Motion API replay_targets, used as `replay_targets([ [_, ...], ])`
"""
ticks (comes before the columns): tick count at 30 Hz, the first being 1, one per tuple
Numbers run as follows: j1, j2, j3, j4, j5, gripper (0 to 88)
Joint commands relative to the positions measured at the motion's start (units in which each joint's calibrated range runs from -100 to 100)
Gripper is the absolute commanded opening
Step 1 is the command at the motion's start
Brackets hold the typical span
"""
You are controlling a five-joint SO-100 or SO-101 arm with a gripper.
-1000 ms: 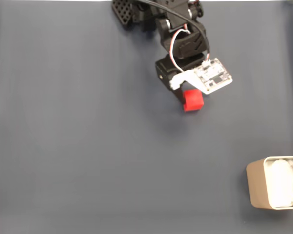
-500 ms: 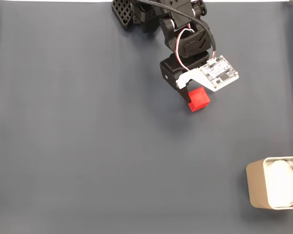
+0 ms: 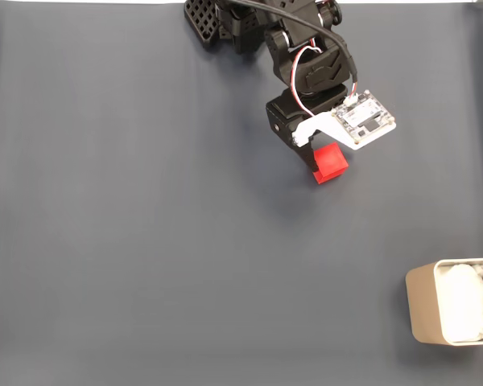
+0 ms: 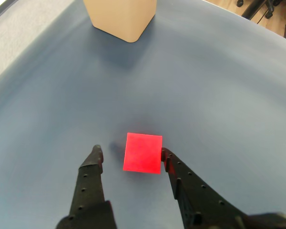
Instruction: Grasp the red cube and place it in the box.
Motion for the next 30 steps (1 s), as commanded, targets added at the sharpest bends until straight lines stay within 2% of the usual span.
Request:
replay_targets([
  [1, 0.2, -0.5, -0.8, -1.8, -0.2, 20.3],
  [8, 0.2, -0.4, -0.8, -1.9, 1.1, 9.5],
  [15, 0.3, -0.3, -0.9, -1.1, 1.8, 7.8],
  [24, 0.3, -0.1, -0.8, 0.7, 2.2, 9.7],
  [30, 0.3, -0.1, -0.9, 1.1, 2.5, 6.1],
])
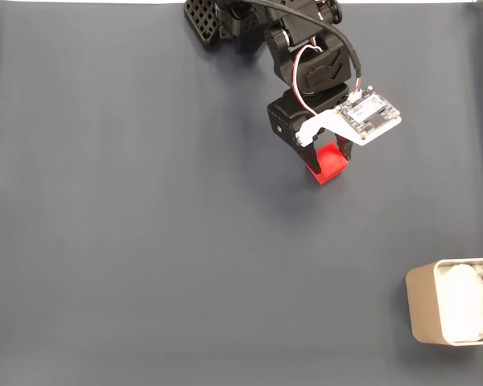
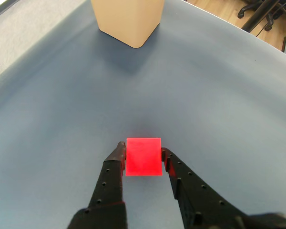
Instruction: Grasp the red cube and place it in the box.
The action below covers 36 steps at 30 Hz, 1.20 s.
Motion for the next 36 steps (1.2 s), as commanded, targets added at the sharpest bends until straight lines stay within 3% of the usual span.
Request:
replay_targets([
  [1, 0.3, -0.2, -0.9, 0.8, 0.5, 5.8],
  [20, 0.5, -4.4, -18.6, 12.7, 1.7, 4.6],
  [36, 0.6, 6.8, -44.1, 18.6, 2.0, 5.0],
])
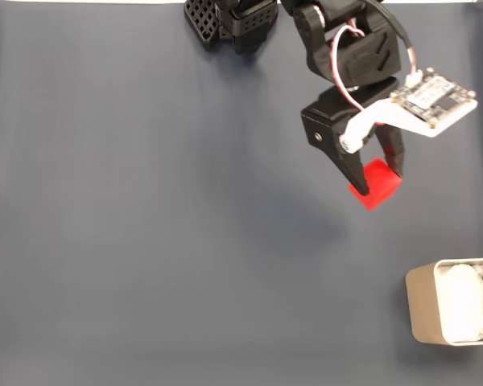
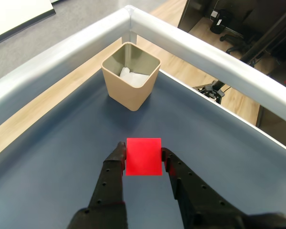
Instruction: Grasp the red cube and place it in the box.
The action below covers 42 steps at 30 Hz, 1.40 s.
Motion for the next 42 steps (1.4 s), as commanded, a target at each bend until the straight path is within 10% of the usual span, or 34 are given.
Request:
replay_targets([
  [1, 0.5, 1.6, -7.6, 0.4, 0.0, 5.0],
  [42, -0.5, 29.7, -44.4, 1.4, -0.5, 6.0],
])
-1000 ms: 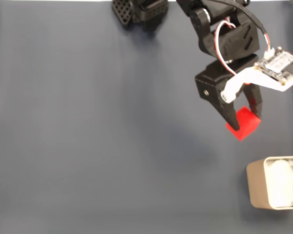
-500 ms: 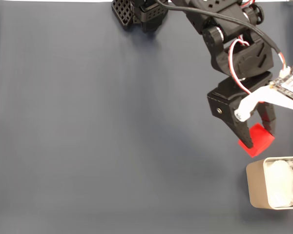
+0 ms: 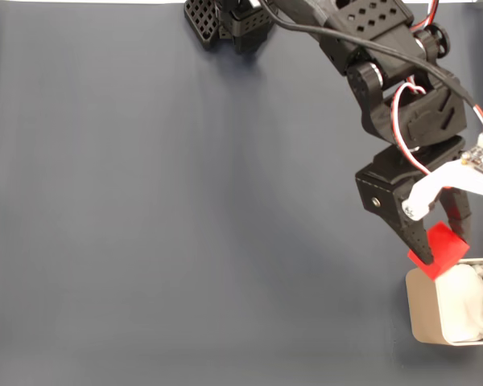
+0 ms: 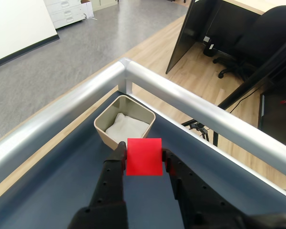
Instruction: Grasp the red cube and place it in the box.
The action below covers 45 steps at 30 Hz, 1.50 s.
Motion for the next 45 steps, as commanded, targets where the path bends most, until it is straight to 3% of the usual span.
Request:
replay_targets([
  [1, -0.7, 0.6, -5.7, 0.2, -0.4, 6.0],
  [32, -3.4, 21.9, -31.1, 0.2, -0.6, 6.3],
  [45, -3.0, 25.5, -34.2, 0.3, -1.4, 6.3],
])
